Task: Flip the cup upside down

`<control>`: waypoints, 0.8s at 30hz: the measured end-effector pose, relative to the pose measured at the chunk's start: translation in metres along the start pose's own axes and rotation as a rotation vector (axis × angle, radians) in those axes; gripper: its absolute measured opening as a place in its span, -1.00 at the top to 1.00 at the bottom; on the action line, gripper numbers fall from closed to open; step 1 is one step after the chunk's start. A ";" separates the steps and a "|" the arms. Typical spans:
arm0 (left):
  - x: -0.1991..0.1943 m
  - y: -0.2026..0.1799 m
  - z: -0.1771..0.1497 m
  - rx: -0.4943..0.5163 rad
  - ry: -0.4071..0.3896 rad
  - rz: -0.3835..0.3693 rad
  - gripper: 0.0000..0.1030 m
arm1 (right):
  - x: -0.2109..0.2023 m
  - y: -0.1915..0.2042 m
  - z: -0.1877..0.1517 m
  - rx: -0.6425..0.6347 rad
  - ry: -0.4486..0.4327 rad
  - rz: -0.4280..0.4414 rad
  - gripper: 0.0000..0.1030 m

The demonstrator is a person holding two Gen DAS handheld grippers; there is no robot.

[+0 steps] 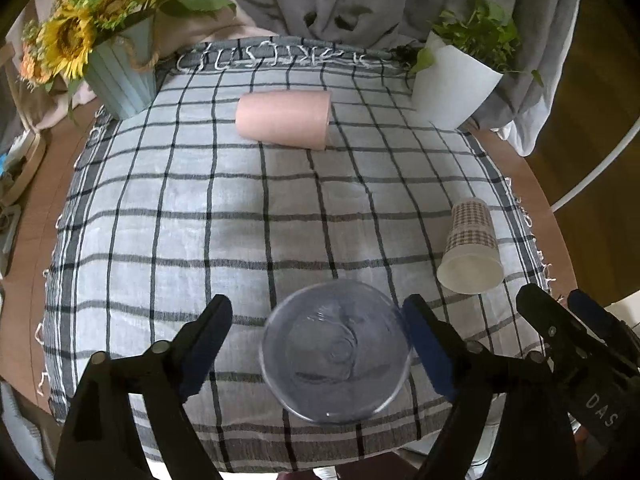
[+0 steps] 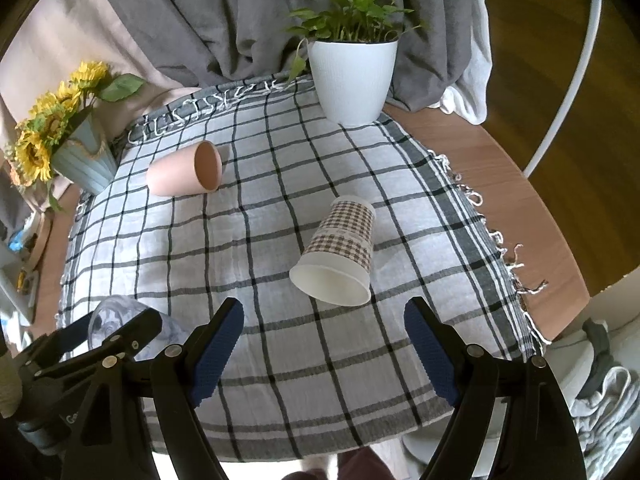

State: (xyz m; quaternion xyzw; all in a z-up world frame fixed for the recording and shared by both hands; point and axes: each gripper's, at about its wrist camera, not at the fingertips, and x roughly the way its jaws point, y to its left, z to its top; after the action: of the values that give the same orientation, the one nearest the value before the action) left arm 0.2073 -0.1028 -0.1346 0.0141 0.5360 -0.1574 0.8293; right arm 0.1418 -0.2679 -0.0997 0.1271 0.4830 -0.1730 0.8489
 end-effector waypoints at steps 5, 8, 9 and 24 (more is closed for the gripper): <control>-0.002 0.001 0.001 0.007 -0.008 -0.021 -0.72 | -0.007 0.001 -0.003 0.015 -0.013 -0.023 -0.64; -0.006 0.002 0.001 0.005 -0.019 -0.036 -0.72 | -0.012 0.000 -0.007 0.028 -0.020 -0.034 -0.64; -0.010 0.002 0.001 0.003 -0.034 -0.039 -0.72 | -0.015 -0.001 -0.007 0.036 -0.023 -0.038 -0.64; -0.133 0.019 -0.028 0.008 -0.391 0.129 -1.00 | -0.093 0.005 -0.030 0.093 -0.185 -0.013 -0.81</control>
State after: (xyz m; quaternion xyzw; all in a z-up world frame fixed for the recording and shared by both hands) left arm 0.1382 -0.0471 -0.0305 0.0211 0.3623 -0.1058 0.9258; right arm 0.0765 -0.2364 -0.0346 0.1469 0.3946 -0.2116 0.8820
